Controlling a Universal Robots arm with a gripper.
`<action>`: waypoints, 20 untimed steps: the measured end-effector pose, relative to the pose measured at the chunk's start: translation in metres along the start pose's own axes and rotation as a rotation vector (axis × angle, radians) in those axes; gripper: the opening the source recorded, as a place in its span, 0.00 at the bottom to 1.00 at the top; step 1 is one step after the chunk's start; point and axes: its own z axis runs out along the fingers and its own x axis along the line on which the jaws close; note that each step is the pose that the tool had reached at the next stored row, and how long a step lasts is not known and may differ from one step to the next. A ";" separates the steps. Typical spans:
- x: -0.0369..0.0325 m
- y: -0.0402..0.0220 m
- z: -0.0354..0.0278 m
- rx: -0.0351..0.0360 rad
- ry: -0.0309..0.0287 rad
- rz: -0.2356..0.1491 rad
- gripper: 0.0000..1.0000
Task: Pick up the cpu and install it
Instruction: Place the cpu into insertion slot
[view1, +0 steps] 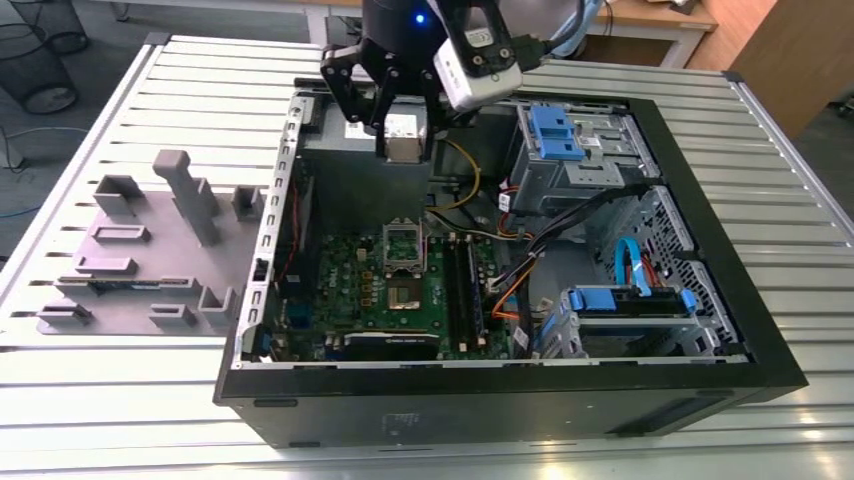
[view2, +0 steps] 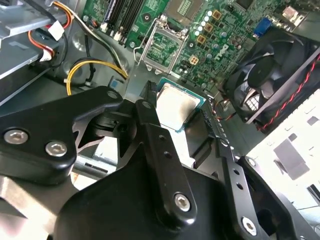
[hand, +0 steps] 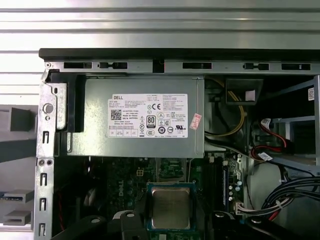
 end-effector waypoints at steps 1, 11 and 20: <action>0.0000 -0.0013 0.0011 0.0000 0.0000 0.000 0.47; -0.0003 -0.0155 0.0114 0.0001 0.0001 0.000 0.47; -0.0007 -0.0249 0.0239 0.0001 0.0001 0.000 0.47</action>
